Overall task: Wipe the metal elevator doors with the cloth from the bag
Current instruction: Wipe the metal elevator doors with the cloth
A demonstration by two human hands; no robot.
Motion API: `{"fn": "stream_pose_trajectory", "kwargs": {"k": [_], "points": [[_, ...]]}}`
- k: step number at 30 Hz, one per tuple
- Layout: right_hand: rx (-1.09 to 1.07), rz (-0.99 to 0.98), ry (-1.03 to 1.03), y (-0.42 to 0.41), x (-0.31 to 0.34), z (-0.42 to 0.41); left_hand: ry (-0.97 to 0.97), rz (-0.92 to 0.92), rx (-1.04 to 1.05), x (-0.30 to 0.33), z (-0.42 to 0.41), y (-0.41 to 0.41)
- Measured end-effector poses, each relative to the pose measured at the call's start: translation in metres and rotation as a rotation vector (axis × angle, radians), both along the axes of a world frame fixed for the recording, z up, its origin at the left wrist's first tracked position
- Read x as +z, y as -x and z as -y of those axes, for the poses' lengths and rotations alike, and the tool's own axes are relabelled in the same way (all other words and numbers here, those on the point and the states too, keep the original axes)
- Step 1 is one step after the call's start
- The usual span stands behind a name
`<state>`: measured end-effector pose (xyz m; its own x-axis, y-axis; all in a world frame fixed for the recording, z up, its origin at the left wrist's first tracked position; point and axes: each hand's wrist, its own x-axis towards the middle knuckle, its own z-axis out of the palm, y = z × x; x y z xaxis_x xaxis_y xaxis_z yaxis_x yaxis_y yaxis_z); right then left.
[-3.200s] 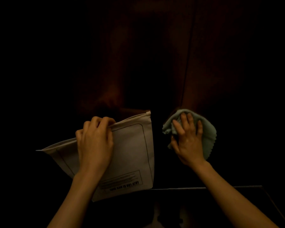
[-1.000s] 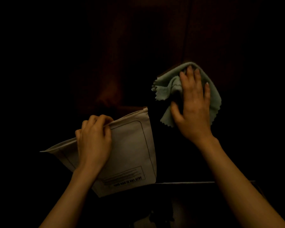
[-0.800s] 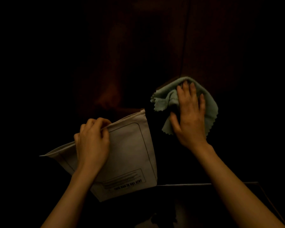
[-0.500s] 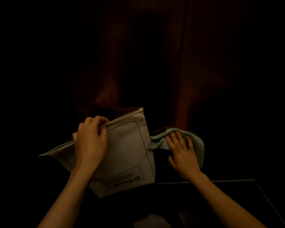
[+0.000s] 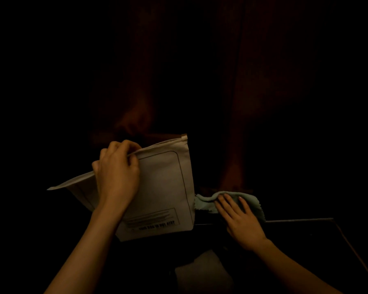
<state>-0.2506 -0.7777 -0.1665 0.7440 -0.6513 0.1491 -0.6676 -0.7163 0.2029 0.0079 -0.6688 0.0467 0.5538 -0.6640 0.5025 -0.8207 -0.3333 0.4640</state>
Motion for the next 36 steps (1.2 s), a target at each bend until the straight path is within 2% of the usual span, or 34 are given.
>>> {"fn": "stream_pose_trajectory", "kwargs": {"k": [7,13,18,21,25,27,36], "points": [[-0.021,-0.060,-0.099,0.001,-0.024,-0.003,0.002,-0.005,0.012,-0.004,0.004,-0.006],[-0.011,-0.144,-0.082,0.005,-0.044,0.003,-0.018,0.004,0.014,-0.008,0.010,-0.008],[-0.047,-0.354,-0.112,0.007,-0.062,0.003,-0.031,0.002,0.017,-0.008,0.014,-0.008],[-0.080,-0.396,-0.123,0.005,-0.073,0.007,-0.036,0.004,0.019,-0.008,0.015,-0.007],[-0.055,-0.220,-0.132,0.002,-0.051,0.003,-0.044,0.016,0.009,-0.008,0.014,-0.005],[-0.006,-0.078,-0.065,0.002,-0.044,0.001,-0.046,0.020,0.007,-0.006,0.012,-0.005],[-0.013,0.204,0.220,-0.014,0.011,0.009,-0.017,0.061,-0.009,0.010,0.003,0.002]]}}
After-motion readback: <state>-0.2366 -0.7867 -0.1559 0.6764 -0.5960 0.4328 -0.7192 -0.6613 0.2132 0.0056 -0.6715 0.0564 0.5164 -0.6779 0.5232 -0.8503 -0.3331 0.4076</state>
